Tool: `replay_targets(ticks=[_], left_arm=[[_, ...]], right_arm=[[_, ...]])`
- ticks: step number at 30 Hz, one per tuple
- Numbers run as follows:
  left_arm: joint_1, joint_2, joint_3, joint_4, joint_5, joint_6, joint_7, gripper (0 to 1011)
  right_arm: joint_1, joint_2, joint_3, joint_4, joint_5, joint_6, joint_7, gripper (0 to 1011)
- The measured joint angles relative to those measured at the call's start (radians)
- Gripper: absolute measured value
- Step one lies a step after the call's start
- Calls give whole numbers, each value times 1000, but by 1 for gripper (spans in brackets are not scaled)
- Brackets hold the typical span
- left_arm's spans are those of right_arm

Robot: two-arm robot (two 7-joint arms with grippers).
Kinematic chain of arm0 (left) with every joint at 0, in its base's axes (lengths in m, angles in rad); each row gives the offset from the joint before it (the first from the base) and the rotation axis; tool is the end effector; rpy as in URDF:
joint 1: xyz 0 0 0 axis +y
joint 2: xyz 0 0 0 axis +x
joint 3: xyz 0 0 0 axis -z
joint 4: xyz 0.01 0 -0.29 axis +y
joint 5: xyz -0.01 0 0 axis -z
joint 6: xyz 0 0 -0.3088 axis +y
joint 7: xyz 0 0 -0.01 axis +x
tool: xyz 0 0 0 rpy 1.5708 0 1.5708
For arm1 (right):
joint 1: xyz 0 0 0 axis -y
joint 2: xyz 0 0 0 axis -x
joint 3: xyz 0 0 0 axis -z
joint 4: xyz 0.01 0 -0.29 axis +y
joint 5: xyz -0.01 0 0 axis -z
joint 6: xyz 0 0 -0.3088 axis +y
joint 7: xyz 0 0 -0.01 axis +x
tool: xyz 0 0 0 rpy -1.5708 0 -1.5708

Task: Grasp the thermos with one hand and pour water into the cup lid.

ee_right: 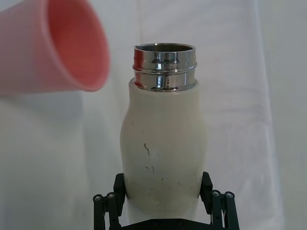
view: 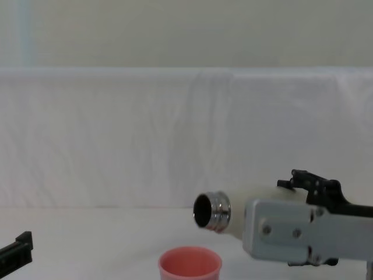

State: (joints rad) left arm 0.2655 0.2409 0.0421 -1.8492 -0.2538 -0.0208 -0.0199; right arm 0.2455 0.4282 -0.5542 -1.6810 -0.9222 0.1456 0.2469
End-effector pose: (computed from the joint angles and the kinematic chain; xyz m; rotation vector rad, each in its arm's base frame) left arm 0.2529 0.0375 -0.2853 -0.0381 0.0141 1.4461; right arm 0.3472 0.0458 -0.2357 -0.8957 -1.1425 -0.8045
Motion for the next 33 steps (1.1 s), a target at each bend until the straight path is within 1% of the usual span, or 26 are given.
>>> replay_targets(ticks=[1, 2, 5, 6, 8, 11, 14, 15, 18, 20, 22, 23, 25, 26, 27, 28, 33], left_arm=[[0, 0, 0, 0, 0, 0, 0, 1001], [0, 0, 0, 0, 0, 0, 0, 1001], [0, 0, 0, 0, 0, 0, 0, 1001], [0, 0, 0, 0, 0, 0, 0, 1001], [0, 0, 0, 0, 0, 0, 0, 1001], [0, 0, 0, 0, 0, 0, 0, 1001], [0, 0, 0, 0, 0, 0, 0, 1001], [0, 0, 0, 0, 0, 0, 0, 1001], [0, 0, 0, 0, 0, 0, 0, 1001], [0, 0, 0, 0, 0, 0, 0, 1001], [0, 0, 0, 0, 0, 0, 0, 1001], [0, 0, 0, 0, 0, 0, 0, 1001], [0, 0, 0, 0, 0, 0, 0, 1001], [0, 0, 0, 0, 0, 0, 0, 1001], [0, 0, 0, 0, 0, 0, 0, 1001], [0, 0, 0, 0, 0, 0, 0, 1001], [0, 0, 0, 0, 0, 0, 0, 1001]], right_arm=[[-3, -4, 6, -1, 11, 0, -1, 949], [-9, -11, 17, -4, 33, -2, -3, 949], [-17, -20, 33, -13, 62, -3, -4, 949], [-23, -25, 45, -19, 82, -3, -4, 949], [-30, -31, 56, -26, 104, -3, -4, 950], [-50, -46, 89, -45, 161, -3, -1, 949], [-62, -57, 111, -56, 201, -2, 3, 949], [-71, -66, 128, -63, 232, 0, 6, 949], [-82, -78, 149, -70, 273, 3, 11, 949], [-94, -90, 170, -78, 314, 6, 16, 949], [-100, -97, 182, -80, 336, 7, 16, 950], [-108, -106, 196, -81, 362, 9, 16, 949], [-115, -115, 207, -81, 384, 9, 15, 949], [-122, -125, 218, -81, 405, 9, 12, 949], [-125, -129, 222, -80, 417, 9, 11, 949], [-131, -141, 234, -75, 442, 9, 8, 949], [-143, -168, 253, -60, 491, 9, -4, 949]])
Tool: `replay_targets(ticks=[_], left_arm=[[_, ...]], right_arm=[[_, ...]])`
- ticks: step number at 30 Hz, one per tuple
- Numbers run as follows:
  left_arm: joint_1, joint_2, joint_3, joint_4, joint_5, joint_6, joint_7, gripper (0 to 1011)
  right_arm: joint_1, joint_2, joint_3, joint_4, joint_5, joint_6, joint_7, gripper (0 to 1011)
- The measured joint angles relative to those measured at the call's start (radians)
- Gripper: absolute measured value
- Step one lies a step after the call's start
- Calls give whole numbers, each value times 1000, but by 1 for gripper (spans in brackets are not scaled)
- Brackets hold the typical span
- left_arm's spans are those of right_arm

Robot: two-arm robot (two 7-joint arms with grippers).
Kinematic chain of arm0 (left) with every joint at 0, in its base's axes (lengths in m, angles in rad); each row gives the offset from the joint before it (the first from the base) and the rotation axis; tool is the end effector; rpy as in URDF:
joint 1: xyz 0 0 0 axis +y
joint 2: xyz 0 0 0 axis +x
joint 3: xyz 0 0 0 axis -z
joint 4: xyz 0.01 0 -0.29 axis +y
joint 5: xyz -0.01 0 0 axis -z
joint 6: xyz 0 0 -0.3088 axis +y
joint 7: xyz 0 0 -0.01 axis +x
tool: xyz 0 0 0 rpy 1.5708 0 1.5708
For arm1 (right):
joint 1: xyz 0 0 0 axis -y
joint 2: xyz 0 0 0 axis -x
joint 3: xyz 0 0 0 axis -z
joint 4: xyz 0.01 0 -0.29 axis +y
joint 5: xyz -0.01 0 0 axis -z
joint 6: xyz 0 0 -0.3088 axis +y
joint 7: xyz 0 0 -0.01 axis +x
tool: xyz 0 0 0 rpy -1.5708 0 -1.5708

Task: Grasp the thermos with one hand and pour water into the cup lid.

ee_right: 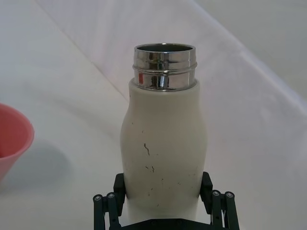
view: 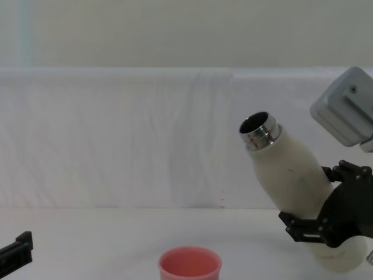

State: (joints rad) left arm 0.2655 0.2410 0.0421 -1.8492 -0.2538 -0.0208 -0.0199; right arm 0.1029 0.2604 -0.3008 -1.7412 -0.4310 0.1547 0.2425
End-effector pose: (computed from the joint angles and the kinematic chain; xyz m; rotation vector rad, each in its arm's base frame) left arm 0.2530 0.0376 -0.2852 -0.0380 0.0140 1.4460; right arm 0.3370 0.0291 -0.2302 -0.4748 -0.5691 -1.0683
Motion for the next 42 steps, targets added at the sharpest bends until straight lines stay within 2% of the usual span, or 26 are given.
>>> replay_targets(ticks=[5, 19, 25, 30, 42], left_arm=[[0, 0, 0, 0, 0, 0, 0, 1001], [0, 0, 0, 0, 0, 0, 0, 1001], [0, 0, 0, 0, 0, 0, 0, 1001], [0, 0, 0, 0, 0, 0, 0, 1001], [0, 0, 0, 0, 0, 0, 0, 1001]], right_arm=[[-6, -19, 14, 14, 36, -2, -11, 949], [-16, -100, 74, 43, 210, 14, -21, 949], [-10, -116, 73, 57, 252, 27, -20, 949], [7, -135, 71, 79, 309, 43, -8, 949], [32, -160, 66, 108, 409, 72, 11, 950]])
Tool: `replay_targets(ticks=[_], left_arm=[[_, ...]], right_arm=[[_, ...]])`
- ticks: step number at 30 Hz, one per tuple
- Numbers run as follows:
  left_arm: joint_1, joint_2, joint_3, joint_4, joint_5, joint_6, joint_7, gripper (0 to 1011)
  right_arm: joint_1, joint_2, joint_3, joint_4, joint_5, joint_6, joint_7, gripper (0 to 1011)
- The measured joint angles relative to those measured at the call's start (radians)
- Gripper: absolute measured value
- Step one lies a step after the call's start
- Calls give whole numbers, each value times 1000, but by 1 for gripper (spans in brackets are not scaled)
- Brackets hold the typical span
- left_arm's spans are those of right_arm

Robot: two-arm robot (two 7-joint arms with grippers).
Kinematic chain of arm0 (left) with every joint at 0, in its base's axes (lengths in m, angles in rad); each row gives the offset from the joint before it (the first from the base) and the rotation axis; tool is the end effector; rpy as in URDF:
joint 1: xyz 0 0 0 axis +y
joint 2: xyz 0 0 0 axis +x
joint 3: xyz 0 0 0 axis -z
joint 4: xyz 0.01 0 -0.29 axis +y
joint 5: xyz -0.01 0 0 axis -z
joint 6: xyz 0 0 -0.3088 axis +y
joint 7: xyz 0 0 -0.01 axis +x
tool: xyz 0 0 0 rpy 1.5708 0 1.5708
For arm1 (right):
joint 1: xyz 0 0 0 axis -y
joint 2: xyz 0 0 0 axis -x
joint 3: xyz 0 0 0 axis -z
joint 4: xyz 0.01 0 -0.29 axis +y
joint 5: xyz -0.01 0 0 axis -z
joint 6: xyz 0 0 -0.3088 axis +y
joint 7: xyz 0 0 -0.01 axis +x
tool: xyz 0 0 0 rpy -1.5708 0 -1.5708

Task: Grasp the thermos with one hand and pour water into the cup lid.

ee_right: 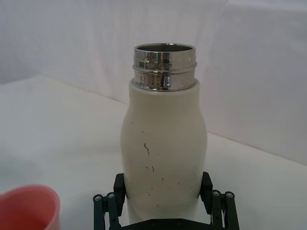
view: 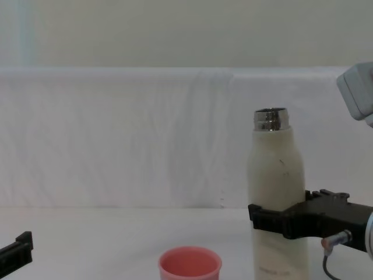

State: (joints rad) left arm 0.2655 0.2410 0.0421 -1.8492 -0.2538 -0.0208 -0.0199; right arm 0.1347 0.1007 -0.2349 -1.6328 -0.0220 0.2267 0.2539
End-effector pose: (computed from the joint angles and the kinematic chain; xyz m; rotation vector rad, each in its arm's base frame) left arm 0.2530 0.0376 -0.2852 -0.0380 0.0140 1.4460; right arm 0.3556 0.0477 -0.2432 -0.1543 -0.0676 -1.1013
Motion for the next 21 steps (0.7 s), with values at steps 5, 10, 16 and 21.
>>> replay_targets(ticks=[5, 10, 16, 21], left_arm=[[0, 0, 0, 0, 0, 0, 0, 1001], [0, 0, 0, 0, 0, 0, 0, 1001], [0, 0, 0, 0, 0, 0, 0, 1001], [0, 0, 0, 0, 0, 0, 0, 1001]], right_arm=[[6, -9, -1, 10, 34, 6, 1, 949], [11, -11, -12, 20, 59, 11, 3, 950], [17, -12, -22, 28, 80, 14, 2, 949], [21, -9, -30, 31, 97, 16, -2, 949]])
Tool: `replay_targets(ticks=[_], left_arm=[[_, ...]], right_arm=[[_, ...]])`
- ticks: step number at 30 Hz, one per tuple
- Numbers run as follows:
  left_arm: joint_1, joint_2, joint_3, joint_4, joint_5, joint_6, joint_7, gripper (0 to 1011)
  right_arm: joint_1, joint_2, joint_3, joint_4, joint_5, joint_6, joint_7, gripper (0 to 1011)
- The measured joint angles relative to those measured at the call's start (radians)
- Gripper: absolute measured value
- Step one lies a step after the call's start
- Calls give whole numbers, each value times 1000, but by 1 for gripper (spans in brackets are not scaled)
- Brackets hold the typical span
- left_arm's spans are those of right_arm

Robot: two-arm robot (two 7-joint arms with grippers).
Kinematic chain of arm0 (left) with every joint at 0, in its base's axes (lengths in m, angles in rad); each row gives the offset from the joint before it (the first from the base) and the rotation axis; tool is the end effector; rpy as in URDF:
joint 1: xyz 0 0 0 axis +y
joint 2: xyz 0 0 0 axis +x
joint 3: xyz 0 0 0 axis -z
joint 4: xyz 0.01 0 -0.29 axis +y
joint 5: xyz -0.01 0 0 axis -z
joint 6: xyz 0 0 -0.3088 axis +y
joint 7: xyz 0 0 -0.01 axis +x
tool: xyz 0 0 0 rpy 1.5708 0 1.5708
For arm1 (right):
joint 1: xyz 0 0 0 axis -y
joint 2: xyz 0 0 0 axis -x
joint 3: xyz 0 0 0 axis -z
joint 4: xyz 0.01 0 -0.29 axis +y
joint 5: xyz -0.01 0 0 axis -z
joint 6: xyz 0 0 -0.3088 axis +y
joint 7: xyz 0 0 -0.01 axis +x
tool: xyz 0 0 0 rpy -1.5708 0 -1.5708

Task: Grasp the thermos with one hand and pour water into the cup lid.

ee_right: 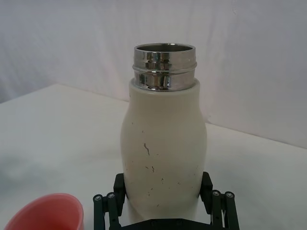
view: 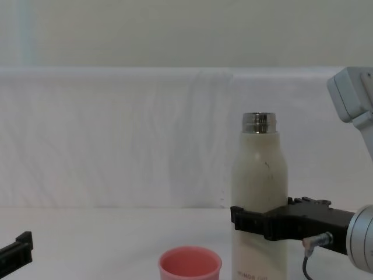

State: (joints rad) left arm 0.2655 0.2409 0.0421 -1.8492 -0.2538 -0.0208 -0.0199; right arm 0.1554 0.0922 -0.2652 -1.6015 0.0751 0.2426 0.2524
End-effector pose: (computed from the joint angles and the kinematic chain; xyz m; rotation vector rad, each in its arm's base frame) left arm 0.2529 0.0375 -0.2853 -0.0381 0.0141 1.4461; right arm 0.3597 0.0590 -0.2466 -0.1043 0.0229 -1.0582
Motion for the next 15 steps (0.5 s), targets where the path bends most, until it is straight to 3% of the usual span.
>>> replay_targets(ticks=[15], left_arm=[[0, 0, 0, 0, 0, 0, 0, 1001]], right_arm=[[1, 24, -19, -4, 29, 1, -24, 950]])
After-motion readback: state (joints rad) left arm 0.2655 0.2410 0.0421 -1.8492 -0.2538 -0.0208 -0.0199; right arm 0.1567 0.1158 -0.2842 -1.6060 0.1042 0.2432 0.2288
